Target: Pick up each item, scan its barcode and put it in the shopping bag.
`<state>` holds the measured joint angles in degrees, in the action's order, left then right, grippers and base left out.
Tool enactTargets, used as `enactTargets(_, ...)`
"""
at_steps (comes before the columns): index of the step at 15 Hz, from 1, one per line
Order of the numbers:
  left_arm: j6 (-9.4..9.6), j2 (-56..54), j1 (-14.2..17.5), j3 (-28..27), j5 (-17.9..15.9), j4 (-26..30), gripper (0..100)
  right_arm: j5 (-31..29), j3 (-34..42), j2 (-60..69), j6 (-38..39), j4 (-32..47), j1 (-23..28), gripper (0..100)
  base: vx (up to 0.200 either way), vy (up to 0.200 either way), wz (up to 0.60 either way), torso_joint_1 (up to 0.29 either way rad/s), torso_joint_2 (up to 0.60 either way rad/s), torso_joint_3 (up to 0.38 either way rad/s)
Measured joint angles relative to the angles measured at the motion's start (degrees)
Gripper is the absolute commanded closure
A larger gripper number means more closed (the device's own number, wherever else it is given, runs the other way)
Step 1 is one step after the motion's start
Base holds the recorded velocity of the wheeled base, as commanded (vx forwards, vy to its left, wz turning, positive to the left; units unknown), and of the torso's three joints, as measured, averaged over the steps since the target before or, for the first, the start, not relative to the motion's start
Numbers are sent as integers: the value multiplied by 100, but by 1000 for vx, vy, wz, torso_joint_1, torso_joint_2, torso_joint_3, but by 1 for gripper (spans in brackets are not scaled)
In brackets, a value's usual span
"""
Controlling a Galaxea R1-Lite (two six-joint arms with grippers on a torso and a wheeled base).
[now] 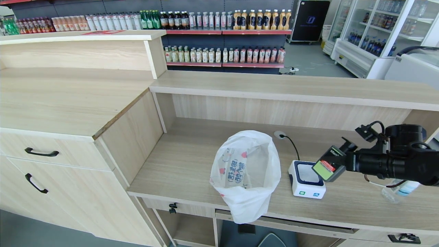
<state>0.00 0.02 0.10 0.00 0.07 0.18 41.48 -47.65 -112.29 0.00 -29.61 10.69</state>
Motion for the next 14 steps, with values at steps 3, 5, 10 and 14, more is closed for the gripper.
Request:
enactTargets(3,0,0,0,0,0,0,0,-2,-41,-80,35,-73,-96,100,0,0,0,0,0,0)
enactTargets(5,0,0,-5,0,0,0,0,-2,-46,-130,43,-112,-140,100,0,0,0,0,0,0)
enactTargets(10,0,0,0,0,0,0,0,-2,-66,-260,44,-208,-245,100,0,0,0,0,0,0)
enactTargets(14,0,0,0,0,0,0,0,-2,-68,-304,11,-290,-278,100,0,0,0,0,0,0)
